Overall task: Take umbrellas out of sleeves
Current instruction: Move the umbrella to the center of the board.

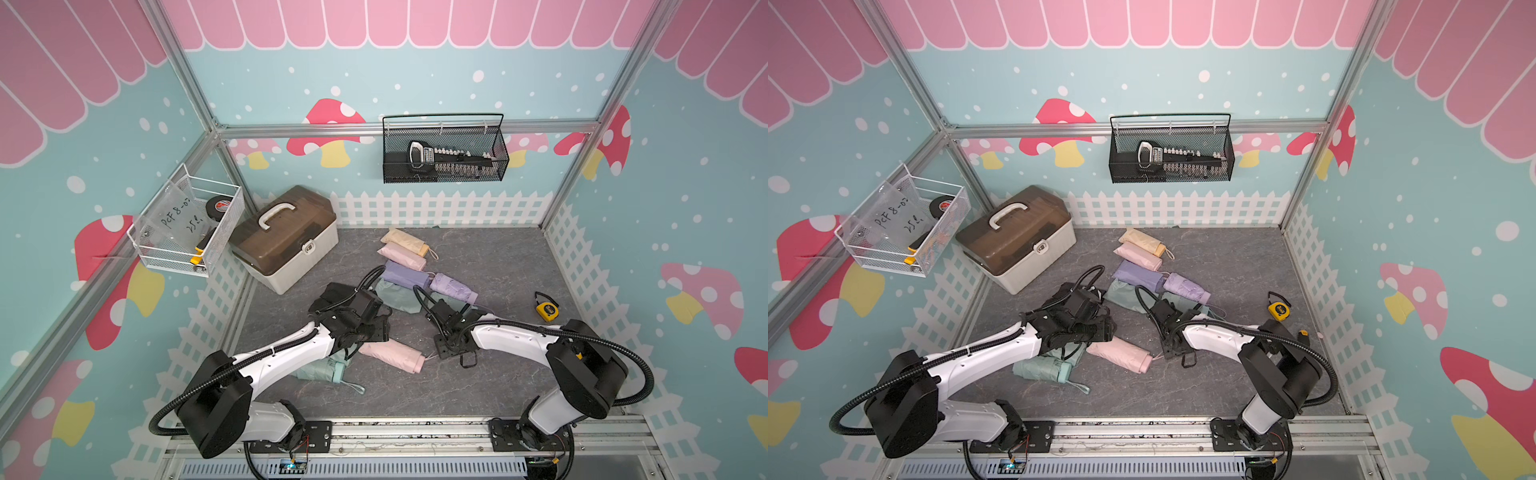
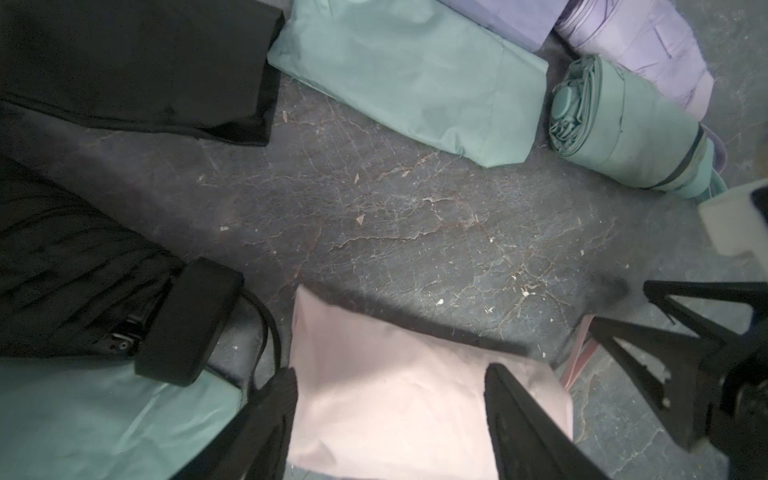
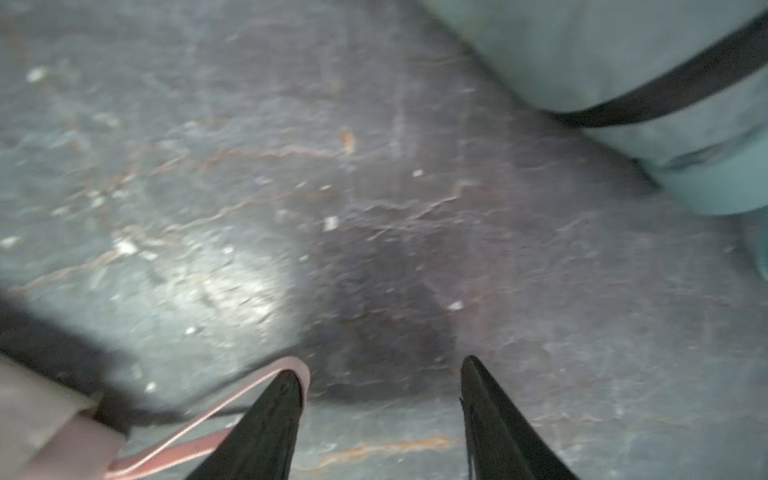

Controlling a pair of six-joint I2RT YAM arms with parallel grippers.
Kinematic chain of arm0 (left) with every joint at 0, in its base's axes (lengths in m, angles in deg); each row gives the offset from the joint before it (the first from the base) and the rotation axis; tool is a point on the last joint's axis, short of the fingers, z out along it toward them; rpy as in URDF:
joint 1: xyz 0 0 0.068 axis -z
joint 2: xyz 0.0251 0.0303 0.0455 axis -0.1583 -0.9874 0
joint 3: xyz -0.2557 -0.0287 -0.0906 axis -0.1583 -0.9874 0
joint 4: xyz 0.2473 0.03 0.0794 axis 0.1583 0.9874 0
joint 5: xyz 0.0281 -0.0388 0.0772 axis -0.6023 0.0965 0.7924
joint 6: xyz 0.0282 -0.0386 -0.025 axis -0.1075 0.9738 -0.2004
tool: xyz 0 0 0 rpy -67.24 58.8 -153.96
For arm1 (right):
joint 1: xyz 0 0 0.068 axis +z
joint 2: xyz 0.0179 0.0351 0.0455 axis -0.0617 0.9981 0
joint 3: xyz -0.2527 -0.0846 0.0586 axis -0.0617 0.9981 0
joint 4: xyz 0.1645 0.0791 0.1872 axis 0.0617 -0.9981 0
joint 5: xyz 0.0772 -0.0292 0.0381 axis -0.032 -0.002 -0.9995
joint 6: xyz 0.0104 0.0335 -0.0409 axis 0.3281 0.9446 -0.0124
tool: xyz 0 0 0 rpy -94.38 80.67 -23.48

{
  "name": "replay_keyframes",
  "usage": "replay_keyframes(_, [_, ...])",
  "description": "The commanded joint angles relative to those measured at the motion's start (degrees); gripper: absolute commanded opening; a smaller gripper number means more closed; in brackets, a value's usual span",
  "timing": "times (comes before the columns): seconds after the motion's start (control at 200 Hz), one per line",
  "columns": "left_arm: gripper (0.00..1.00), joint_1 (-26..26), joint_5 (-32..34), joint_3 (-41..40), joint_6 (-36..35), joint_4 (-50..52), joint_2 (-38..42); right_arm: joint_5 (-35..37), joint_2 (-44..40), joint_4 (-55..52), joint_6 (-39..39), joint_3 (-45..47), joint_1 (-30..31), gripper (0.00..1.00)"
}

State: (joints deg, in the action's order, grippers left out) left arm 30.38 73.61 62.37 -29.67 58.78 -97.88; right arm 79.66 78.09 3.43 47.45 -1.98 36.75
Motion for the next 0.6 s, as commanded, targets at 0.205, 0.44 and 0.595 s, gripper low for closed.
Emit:
replay_keyframes(0.205, [0.72,-0.55,-1.94,0.3,-0.39,-2.03,-2.85,3.26,-1.86,-3.92,-3.1,2.47,-7.43,0.59])
replay_keyframes(0.44, [0.72,-0.46,-6.38,-4.78,3.62,-7.38,-4.02,3.73,-1.01,-3.24,-0.93,2.73,-7.96,0.57])
replay_keyframes(0.595, [0.74,-0.42,-8.02,-7.13,7.01,-10.87,-5.0,1.19,0.02,-2.04,-0.43,2.63,-8.64,0.56])
